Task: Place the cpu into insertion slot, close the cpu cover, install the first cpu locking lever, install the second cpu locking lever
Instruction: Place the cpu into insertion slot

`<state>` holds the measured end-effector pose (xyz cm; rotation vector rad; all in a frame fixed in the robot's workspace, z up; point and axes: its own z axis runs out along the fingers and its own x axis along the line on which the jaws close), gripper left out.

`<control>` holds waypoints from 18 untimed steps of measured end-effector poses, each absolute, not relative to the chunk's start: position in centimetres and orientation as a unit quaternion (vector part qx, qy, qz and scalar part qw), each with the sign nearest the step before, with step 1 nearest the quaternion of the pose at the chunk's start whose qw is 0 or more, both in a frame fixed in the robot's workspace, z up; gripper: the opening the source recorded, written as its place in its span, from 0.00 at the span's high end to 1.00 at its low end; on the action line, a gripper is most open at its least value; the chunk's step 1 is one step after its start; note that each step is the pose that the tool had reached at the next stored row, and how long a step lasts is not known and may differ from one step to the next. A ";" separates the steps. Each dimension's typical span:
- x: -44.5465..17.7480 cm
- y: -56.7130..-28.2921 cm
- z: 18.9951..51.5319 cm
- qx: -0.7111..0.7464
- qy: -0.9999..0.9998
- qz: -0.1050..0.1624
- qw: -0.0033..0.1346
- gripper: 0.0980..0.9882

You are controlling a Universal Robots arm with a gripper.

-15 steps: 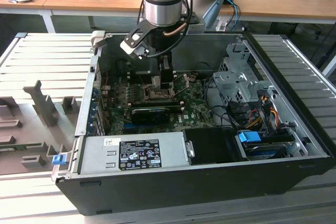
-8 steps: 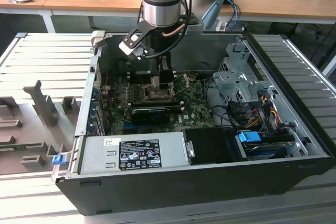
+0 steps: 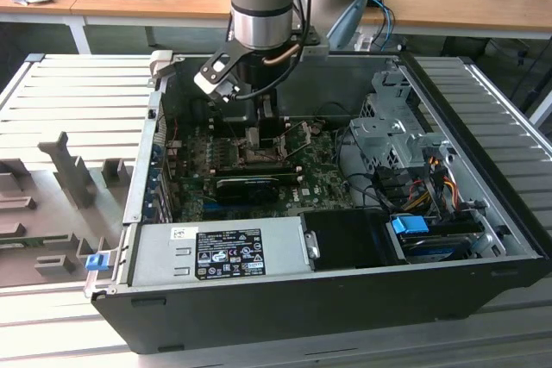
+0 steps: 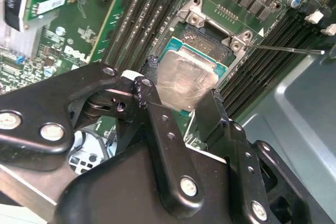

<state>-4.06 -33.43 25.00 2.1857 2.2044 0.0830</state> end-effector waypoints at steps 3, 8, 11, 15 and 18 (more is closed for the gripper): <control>-4.1 -33.1 24.2 0.703 0.711 0.027 0.018 0.52; -4.1 -32.9 22.7 0.700 0.713 0.027 0.018 0.52; -4.1 -32.7 22.2 0.700 0.713 0.027 0.018 0.52; -4.1 -32.2 21.7 0.700 0.713 0.027 0.018 0.52; -4.1 -32.1 21.3 0.704 0.709 0.027 0.018 0.52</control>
